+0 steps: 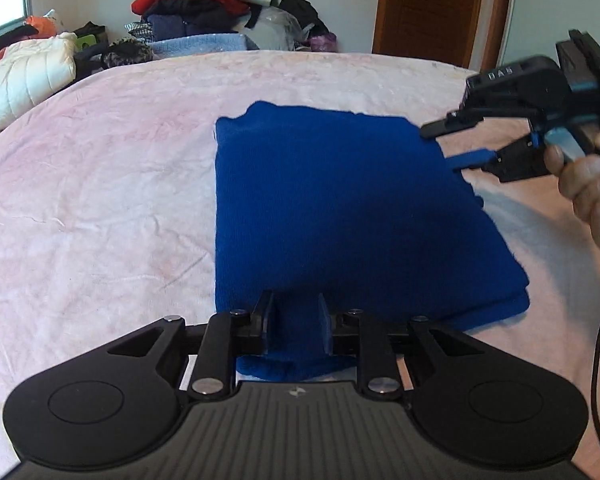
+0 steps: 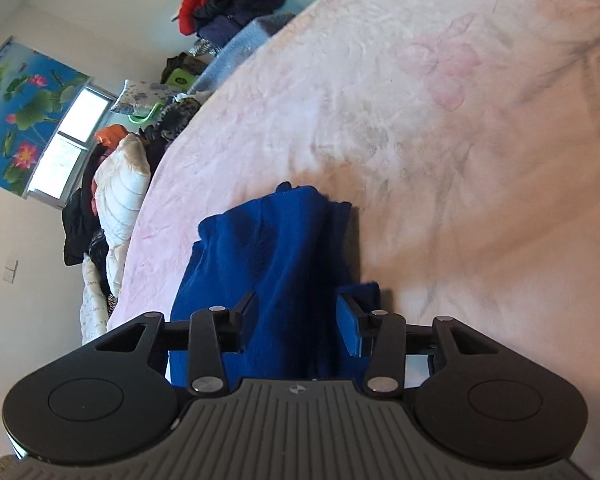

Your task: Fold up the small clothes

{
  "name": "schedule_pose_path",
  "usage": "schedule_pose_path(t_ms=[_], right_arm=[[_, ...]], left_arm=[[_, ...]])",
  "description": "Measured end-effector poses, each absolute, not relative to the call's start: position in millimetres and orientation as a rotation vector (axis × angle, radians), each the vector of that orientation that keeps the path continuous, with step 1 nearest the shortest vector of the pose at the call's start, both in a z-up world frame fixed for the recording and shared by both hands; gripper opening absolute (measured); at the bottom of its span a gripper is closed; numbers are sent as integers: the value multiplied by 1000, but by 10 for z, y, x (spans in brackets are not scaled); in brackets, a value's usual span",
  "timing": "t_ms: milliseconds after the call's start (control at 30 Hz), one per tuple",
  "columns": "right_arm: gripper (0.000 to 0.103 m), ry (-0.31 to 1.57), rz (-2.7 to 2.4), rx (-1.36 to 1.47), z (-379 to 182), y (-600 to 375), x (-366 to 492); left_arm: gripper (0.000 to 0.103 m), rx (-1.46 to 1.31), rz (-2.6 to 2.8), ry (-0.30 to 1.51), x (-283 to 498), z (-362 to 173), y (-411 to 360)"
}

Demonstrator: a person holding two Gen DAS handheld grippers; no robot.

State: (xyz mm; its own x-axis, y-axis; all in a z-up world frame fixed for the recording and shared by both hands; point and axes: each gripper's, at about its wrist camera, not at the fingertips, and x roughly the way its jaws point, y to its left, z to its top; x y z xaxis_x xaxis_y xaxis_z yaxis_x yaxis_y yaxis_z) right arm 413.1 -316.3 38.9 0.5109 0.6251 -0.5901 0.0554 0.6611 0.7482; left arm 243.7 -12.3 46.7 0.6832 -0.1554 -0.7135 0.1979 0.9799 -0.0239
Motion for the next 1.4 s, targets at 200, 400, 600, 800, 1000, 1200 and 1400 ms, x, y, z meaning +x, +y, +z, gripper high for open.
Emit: schedule_pose_path(t_ms=[200,400,600,800,1000,1200,1400], right_arm=[[6,958,418,731,381,-3090,4096],[1,971,380,738,176,-3196,4096],[22,935,358,783,360,-3266,3898],[52,831,357,501,884,-3265,2845],[52,928,215,-171,999,-3371,1914],[57,817,-122,-364,1306,-3855,1809],[83,812,71,141,950,-3169,1877]], left_arm=[[59,42,-208,790,2388,439,-110],[94,45,-207,805,2392,299,-120],[94,39,-202,815,2403,339,-78],[94,8,-143,811,2109,534,81],[94,36,-102,762,1812,871,518],[94,176,44,651,1968,1294,985],[94,-18,-35,722,1965,826,309]])
